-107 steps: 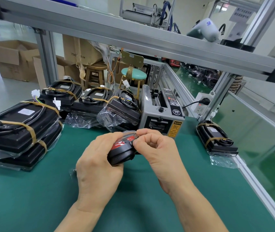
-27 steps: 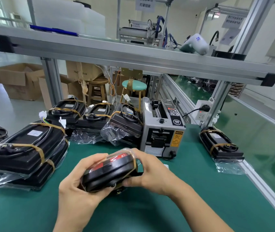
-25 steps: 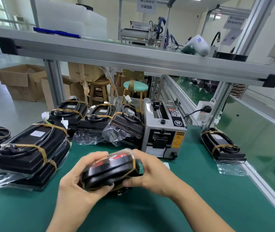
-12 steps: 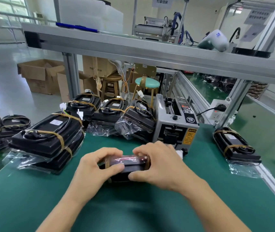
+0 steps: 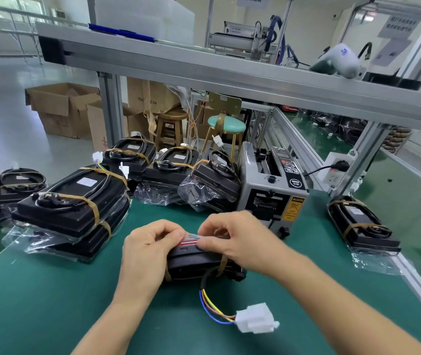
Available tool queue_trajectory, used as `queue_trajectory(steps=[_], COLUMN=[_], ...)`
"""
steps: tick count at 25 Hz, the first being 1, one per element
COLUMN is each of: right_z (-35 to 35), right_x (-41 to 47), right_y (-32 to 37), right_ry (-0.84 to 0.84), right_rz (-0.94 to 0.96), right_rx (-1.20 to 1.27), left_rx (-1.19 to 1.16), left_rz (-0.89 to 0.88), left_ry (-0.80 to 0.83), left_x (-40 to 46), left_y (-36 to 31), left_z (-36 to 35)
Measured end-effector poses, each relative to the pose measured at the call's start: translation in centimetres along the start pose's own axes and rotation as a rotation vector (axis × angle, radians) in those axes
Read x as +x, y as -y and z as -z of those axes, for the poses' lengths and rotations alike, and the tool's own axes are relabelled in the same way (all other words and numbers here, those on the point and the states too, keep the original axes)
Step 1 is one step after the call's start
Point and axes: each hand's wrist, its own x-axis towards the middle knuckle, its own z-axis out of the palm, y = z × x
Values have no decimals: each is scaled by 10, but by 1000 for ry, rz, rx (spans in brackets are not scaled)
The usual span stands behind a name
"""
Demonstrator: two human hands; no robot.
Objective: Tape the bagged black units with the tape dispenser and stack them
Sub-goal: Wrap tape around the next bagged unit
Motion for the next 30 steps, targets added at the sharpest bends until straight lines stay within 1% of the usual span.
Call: queue_trajectory(steps=[2, 3, 5, 7, 9, 11, 12, 14, 15, 16, 17, 18, 19, 20, 22, 24, 26, 30], right_z=[-16, -18, -19, -20, -18, -17, -18, -21, -22, -23, -21, -16, -11, -6, 0, 0, -2, 2], right_x=[-1, 0, 2, 2, 2, 0, 1, 1, -2, -6, -11, -17, -22, -24, -20, -5, 10, 29], right_y=[-2, -3, -1, 2, 3, 4, 6, 7, 4, -3, -13, -27, -41, -55, -77, -89, -93, -92], right_ry=[-142, -176, -183, -160, -150, -152, -156, -191, -268, -403, -578, -747, -868, -921, -904, -878, -880, -921], right_rz=[-9, -22, -56, -86, -108, -105, -93, -24, 31, 71, 60, -16, -143, -298, -559, -687, -758, -840], right_rx=[32, 32, 41, 43, 38, 32, 24, 21, 35, 70, 133, 226, 336, 451, 671, 854, 931, 1004], left_rx=[13, -6, -89, -108, -17, 130, 208, 304, 317, 326, 342, 368, 397, 424, 459, 489, 509, 524], left_rz=[-4, -3, -22, -103, -229, -293, -327, -374, -395, -421, -441, -462, -484, -507, -511, -495, -484, -496], left_ry=[-19, -8, 50, 115, 209, 355, 394, 395, 379, 354, 316, 261, 204, 150, 65, 17, 5, -14], left_x=[1, 1, -2, -8, -14, -16, -16, -13, -12, -12, -13, -15, -18, -21, -27, -32, -35, -37], left_y=[2, 3, 4, 7, 10, 14, 16, 17, 17, 18, 20, 22, 23, 25, 24, 21, 20, 24], left_z=[-1, 0, 3, 9, 18, 27, 32, 35, 35, 35, 36, 37, 37, 37, 30, 22, 18, 17])
